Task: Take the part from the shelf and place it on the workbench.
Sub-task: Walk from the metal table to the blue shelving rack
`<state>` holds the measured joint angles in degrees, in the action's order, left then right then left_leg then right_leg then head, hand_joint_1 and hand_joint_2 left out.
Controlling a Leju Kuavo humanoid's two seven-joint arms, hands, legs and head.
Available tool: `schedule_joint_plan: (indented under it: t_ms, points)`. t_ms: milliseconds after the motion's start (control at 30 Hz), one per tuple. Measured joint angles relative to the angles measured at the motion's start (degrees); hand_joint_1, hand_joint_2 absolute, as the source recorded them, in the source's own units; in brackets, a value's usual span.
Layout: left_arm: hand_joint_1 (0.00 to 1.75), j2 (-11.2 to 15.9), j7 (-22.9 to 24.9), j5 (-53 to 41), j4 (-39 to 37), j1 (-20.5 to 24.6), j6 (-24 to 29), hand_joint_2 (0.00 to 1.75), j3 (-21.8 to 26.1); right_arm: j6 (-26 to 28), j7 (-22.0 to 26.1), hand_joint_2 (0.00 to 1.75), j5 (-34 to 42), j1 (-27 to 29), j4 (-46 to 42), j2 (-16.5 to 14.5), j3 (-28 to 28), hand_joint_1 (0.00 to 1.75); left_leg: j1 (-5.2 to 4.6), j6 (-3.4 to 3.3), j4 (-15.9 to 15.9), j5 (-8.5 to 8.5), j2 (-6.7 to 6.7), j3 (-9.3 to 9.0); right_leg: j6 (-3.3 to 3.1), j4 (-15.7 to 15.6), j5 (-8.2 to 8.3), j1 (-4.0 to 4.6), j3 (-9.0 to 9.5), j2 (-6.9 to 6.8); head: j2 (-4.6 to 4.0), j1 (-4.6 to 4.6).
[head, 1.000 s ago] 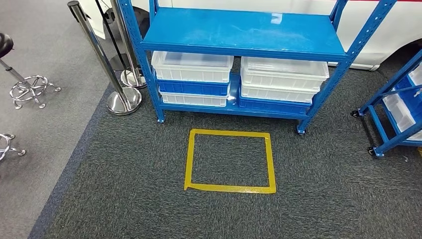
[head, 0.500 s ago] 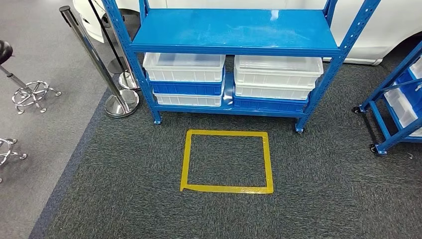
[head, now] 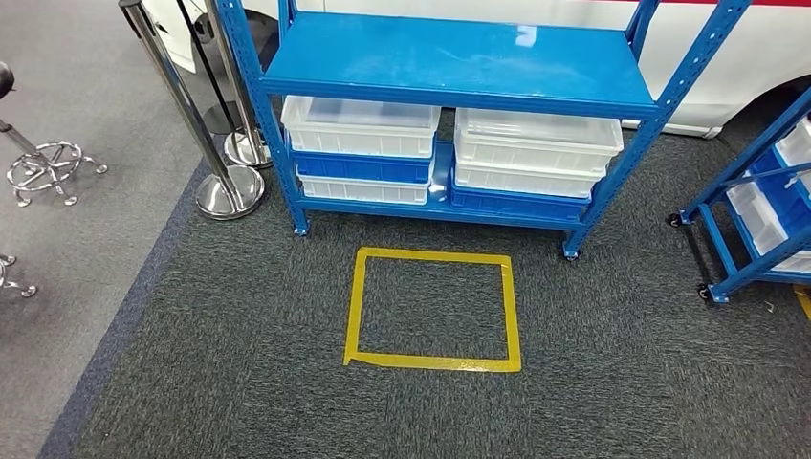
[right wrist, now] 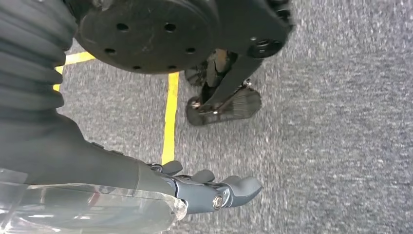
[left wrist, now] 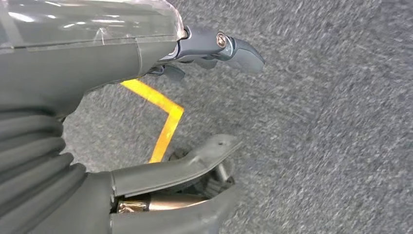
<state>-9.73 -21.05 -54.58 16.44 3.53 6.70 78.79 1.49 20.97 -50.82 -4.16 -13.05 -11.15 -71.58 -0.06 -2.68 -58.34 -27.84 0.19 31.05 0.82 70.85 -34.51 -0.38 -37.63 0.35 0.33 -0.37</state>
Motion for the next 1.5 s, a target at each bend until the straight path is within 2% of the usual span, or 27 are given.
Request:
schedule_joint_plan:
  t_ms: [33,67,100,167,233,300,400,467,533,567,600,633,700,767,867,900,967,1033,1067,1100,1133,1200,1267,1333,1400,1467,1500]
  points:
    - [0.0,0.0,-0.1,0.0,0.0,0.0,0.0,0.0,0.0,0.0,0.0,0.0,0.0,0.0,0.0,0.0,0.0,0.0,-0.1,-0.04,0.0,0.01,0.03,0.07,0.07,2.8,-0.99,-0.01,-1.32,-0.01,0.0,-0.01]
    - [0.0,0.0,-0.1,0.0,0.0,0.0,0.1,0.0,0.0,0.0,0.0,0.0,0.1,0.1,0.0,0.0,0.0,0.0,-0.18,-0.06,0.0,0.01,0.05,0.08,0.1,4.2,-1.03,-0.01,-1.95,-0.02,0.0,-0.01]
    - [0.0,0.0,-0.2,0.0,0.0,0.0,0.1,0.0,0.0,0.1,-0.1,0.0,0.1,0.1,0.0,0.0,0.0,0.0,-0.24,-0.07,0.0,0.01,0.05,0.05,0.05,3.6,0.01,0.0,-1.57,-0.02,0.0,0.0]
    - [0.0,-0.1,-0.4,-0.3,0.0,0.0,0.1,0.0,0.0,0.4,-0.3,0.0,0.2,0.1,0.0,0.0,-0.1,0.0,-0.3,-0.02,-0.1,-0.04,0.01,-0.13,-0.36,-2.9,3.77,0.11,1.68,-0.04,0.0,0.01]
    - [0.0,-0.1,-0.6,-0.5,0.0,0.0,0.1,0.0,-0.1,0.6,-0.5,0.0,0.2,0.0,0.0,0.1,-0.1,0.0,-0.49,0.23,-0.2,-0.12,-0.01,-0.09,-0.9,-9.3,6.0,0.44,4.71,-0.06,0.0,0.0]
    - [0.0,-0.2,-0.7,-0.6,0.0,0.1,0.1,0.0,-0.2,0.6,-0.7,0.0,0.2,0.0,0.0,0.1,-0.1,0.0,-0.6,0.66,-0.2,-0.11,0.0,0.05,-1.26,-11.1,6.21,0.74,5.41,-0.03,0.0,-0.01]
    - [0.0,-0.1,-0.9,-0.9,0.0,0.1,0.1,0.0,-0.2,0.6,-0.7,0.0,0.2,0.0,0.0,0.1,-0.1,0.0,-0.57,1.53,-1.3,-1.01,-0.06,0.43,-2.06,-11.9,6.72,0.28,5.73,-0.15,0.0,-0.03]
    - [0.0,-0.1,-0.9,-1.1,0.0,0.1,0.1,0.0,-0.2,0.5,-0.7,0.0,0.2,0.0,0.0,0.1,-0.1,0.0,-0.25,2.24,-6.2,-3.98,-0.13,2.65,-2.56,-12.5,7.0,0.05,5.92,-0.32,0.0,-0.04]
    - [0.0,-0.1,-0.9,-1.2,0.0,0.0,0.1,0.0,-0.2,0.4,-0.7,0.0,0.3,0.0,0.0,0.1,-0.1,0.0,0.32,2.86,-13.1,-7.1,-0.12,5.99,-2.71,-12.4,7.03,0.05,5.81,-0.37,0.0,-0.04]
    - [0.0,-0.1,-0.9,-1.2,0.0,0.0,0.1,0.0,-0.2,0.4,-0.7,0.0,0.2,0.0,0.0,0.1,-0.1,0.0,0.61,3.12,-15.2,-7.46,-0.11,6.97,-2.69,-12.4,7.01,0.02,5.78,-0.37,0.0,-0.05]
    - [0.0,-0.1,-0.9,-1.2,0.0,0.0,0.1,0.0,-0.2,0.4,-0.7,0.0,0.2,0.0,0.0,0.1,-0.1,0.0,0.9,3.36,-15.2,-6.68,-0.11,6.97,-2.61,-12.3,6.97,-0.04,5.78,-0.36,0.0,-0.05]
    - [0.0,-0.1,-0.8,-1.2,0.0,0.0,0.1,0.0,-0.2,0.4,-0.7,0.0,0.2,0.0,0.0,0.1,-0.1,0.0,1.17,3.56,-13.2,-5.04,-0.1,6.01,-2.49,-12.2,6.89,-0.14,5.82,-0.34,0.0,-0.05]
    - [0.0,-0.1,-0.7,-1.2,0.0,0.0,0.2,0.0,-0.2,0.4,-0.7,0.0,0.2,0.0,0.0,0.1,-0.1,0.0,1.47,3.86,-5.7,-1.44,-0.12,2.38,-1.94,-11.8,6.59,-0.25,5.87,-0.31,0.0,-0.05]
    - [0.0,0.0,-0.7,-1.2,0.0,0.1,0.2,0.0,-0.2,0.4,-0.7,0.0,0.2,-0.1,0.0,0.1,-0.1,0.0,1.34,3.5,-1.1,-0.21,-0.26,0.33,-1.17,-11.4,6.44,-0.2,5.71,-0.27,0.0,-0.03]
    - [0.0,0.0,-0.6,-1.1,0.0,0.0,0.2,0.0,-0.3,0.3,-0.7,0.0,0.2,-0.1,0.0,0.1,-0.1,0.0,0.99,2.21,-0.4,-0.05,-0.35,0.31,-0.12,-11.4,6.56,-0.4,5.55,-0.24,0.0,-0.02]
    - [0.0,0.0,-0.6,-1.1,0.0,0.0,0.2,0.0,-0.2,0.3,-0.7,0.0,0.2,-0.1,0.0,0.1,-0.1,0.0,0.95,1.7,-0.2,0.15,-0.31,0.29,0.15,-10.9,6.04,-0.53,5.33,-0.25,0.0,-0.01]
    - [0.0,0.0,-0.5,-1.1,0.0,0.0,0.2,0.0,-0.2,0.3,-0.7,0.0,0.2,-0.1,0.0,0.1,-0.1,0.0,0.91,0.79,0.2,0.52,-0.21,0.33,0.42,-6.8,3.28,-0.69,3.5,-0.26,0.0,-0.01]
    - [0.0,0.1,-0.5,-1.1,0.0,0.0,0.2,0.0,-0.2,0.3,-0.7,0.0,0.2,-0.1,0.0,0.1,-0.1,0.0,0.59,0.38,0.2,0.58,-0.12,0.51,0.41,0.4,-0.23,-0.65,0.07,-0.27,0.0,-0.02]
    - [0.0,0.1,-0.4,-1.1,0.0,0.0,0.2,0.0,-0.2,0.3,-0.7,0.0,0.2,0.0,0.0,0.1,-0.1,0.0,0.39,0.3,0.1,0.58,-0.09,0.55,0.37,3.2,-1.04,-0.63,-1.25,-0.27,0.0,-0.01]
    - [0.0,0.1,-0.4,-1.1,0.0,0.0,0.2,0.0,-0.2,0.3,-0.7,0.0,0.2,0.0,0.0,0.1,-0.1,0.0,0.2,0.25,0.1,0.57,-0.08,0.54,0.23,4.0,-0.71,-0.57,-1.68,-0.28,0.0,-0.02]
    - [0.0,0.1,-0.4,-1.1,0.0,0.0,0.2,0.0,-0.2,0.3,-0.7,0.0,0.2,0.0,0.0,0.1,-0.1,0.0,0.05,0.24,0.1,0.56,-0.1,0.48,-0.01,2.7,0.65,-0.46,-1.03,-0.27,0.0,-0.02]
    - [0.0,0.1,-0.4,-1.1,0.0,0.0,0.2,0.0,-0.2,0.4,-0.7,0.0,0.2,0.0,0.0,0.1,-0.1,0.0,-0.12,0.26,0.1,0.51,-0.15,0.29,-0.88,-4.6,4.51,0.01,2.58,-0.29,0.0,-0.01]
    - [0.0,0.0,-0.3,-1.1,0.0,0.1,0.2,0.0,-0.2,0.4,-0.7,0.0,0.2,-0.1,0.0,0.2,-0.1,0.0,-0.28,0.54,-0.1,0.43,-0.17,0.34,-1.52,-10.4,6.41,0.56,5.27,-0.33,0.0,-0.02]
    - [0.0,-0.1,-0.3,-1.1,0.0,0.1,0.2,0.0,-0.2,0.4,-0.7,0.0,0.2,-0.1,0.0,0.2,-0.1,0.0,-0.3,1.01,-0.1,0.44,-0.13,0.44,-1.68,-11.7,6.5,0.85,5.62,-0.32,0.0,-0.03]
    - [0.0,0.0,-0.2,-1.1,0.0,0.1,0.2,0.0,-0.2,0.4,-0.7,0.0,0.2,0.0,0.0,0.2,-0.1,0.0,-0.27,1.51,0.0,0.26,-0.11,0.27,-2.01,-12.3,6.85,0.62,5.9,-0.36,0.0,-0.02]
    - [0.0,0.0,-0.2,-1.1,0.0,0.1,0.2,0.0,-0.2,0.4,-0.7,0.0,0.2,0.0,0.0,0.2,-0.1,0.0,-0.19,2.09,-2.7,-1.71,-0.14,1.28,-2.38,-13.0,7.24,0.24,6.27,-0.47,0.0,-0.03]
    - [0.0,0.0,-0.1,-1.1,0.0,0.1,0.2,0.0,-0.2,0.4,-0.7,0.0,0.2,0.0,0.0,0.2,-0.2,0.0,0.0,2.37,-5.7,-3.44,-0.15,2.61,-2.48,-13.1,7.32,0.17,6.33,-0.49,0.0,-0.03]
